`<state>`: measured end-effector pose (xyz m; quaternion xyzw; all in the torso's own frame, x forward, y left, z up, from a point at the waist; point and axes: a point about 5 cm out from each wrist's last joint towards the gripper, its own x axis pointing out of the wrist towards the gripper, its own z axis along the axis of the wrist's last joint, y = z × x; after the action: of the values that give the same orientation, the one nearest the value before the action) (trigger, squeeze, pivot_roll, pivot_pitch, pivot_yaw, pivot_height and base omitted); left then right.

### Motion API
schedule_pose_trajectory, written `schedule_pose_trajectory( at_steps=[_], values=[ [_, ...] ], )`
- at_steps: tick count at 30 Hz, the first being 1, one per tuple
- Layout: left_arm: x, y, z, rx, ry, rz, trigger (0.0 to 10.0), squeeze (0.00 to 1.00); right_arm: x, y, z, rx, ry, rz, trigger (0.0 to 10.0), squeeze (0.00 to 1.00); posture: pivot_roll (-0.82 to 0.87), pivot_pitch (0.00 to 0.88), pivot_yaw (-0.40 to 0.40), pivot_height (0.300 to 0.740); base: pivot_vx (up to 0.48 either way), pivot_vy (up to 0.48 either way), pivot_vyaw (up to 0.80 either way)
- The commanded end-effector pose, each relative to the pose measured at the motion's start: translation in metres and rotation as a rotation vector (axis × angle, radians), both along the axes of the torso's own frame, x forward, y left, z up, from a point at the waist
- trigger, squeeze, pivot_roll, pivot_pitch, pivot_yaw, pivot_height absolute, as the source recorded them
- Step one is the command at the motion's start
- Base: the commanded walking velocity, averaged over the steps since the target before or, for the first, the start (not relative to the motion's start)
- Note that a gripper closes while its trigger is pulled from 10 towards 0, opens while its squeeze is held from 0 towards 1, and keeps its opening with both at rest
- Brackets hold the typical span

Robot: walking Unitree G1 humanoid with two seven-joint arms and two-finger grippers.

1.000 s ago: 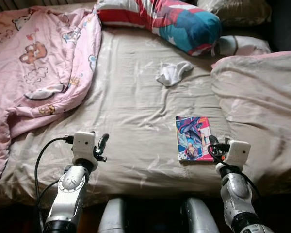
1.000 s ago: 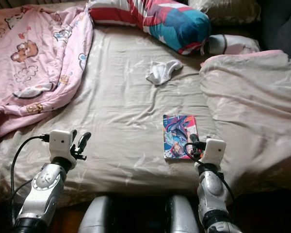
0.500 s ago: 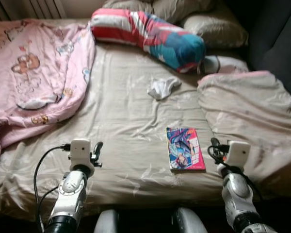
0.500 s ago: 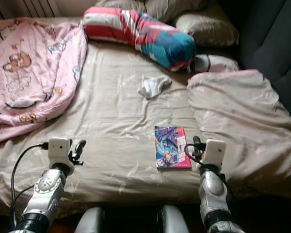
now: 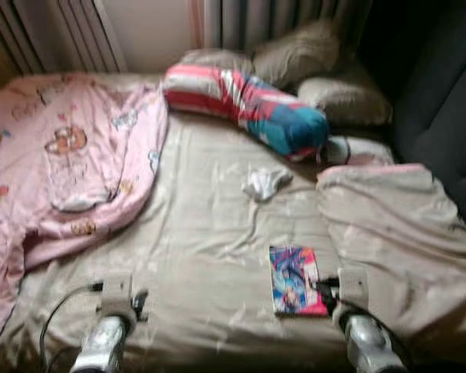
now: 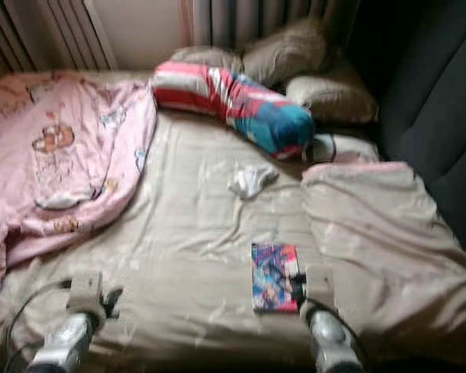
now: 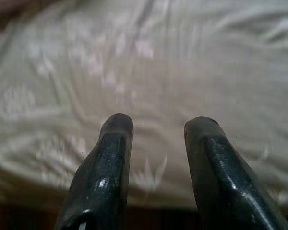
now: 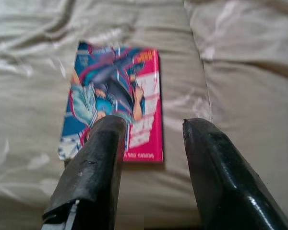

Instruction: Clean up the room

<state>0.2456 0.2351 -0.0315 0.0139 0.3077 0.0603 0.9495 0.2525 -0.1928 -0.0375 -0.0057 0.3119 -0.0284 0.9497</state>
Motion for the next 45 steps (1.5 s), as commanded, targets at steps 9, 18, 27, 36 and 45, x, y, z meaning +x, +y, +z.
schedule_pose_trajectory(
  at_steps=[9, 18, 27, 36, 45],
  values=[
    [-0.047, -0.010, -0.036, -0.026, 0.201, 0.007, 10.0, 0.00, -0.066, 0.000, -0.043, 0.023, 0.260, -0.039, 10.0, 0.00, 0.00, 0.015, -0.047, 0.738, 0.000, 0.000, 0.00],
    [-0.058, -0.019, -0.044, -0.030, 0.246, -0.022, 10.0, 0.00, -0.078, -0.001, -0.048, -0.038, 0.294, -0.027, 10.0, 0.00, 0.01, 0.011, -0.047, 0.738, 0.000, 0.000, 0.11],
    [-0.061, -0.025, -0.047, -0.031, 0.263, -0.041, 10.0, 0.00, -0.076, 0.000, -0.048, -0.021, 0.301, -0.028, 10.0, 0.00, 0.01, 0.004, -0.043, 0.738, 0.000, 0.284, 0.36],
    [-0.064, -0.025, -0.048, -0.027, 0.277, -0.054, 10.0, 0.00, -0.087, 0.008, -0.054, -0.047, 0.358, 0.065, 10.0, 0.00, 0.00, 0.028, -0.040, 0.738, 0.000, 0.386, 0.06],
    [-0.067, -0.024, -0.050, -0.025, 0.291, -0.055, 10.0, 0.00, -0.106, -0.010, -0.060, -0.074, 0.412, 0.031, 10.0, 0.00, 0.00, 0.049, -0.042, 0.738, 0.000, 0.423, 0.59]
  ],
)
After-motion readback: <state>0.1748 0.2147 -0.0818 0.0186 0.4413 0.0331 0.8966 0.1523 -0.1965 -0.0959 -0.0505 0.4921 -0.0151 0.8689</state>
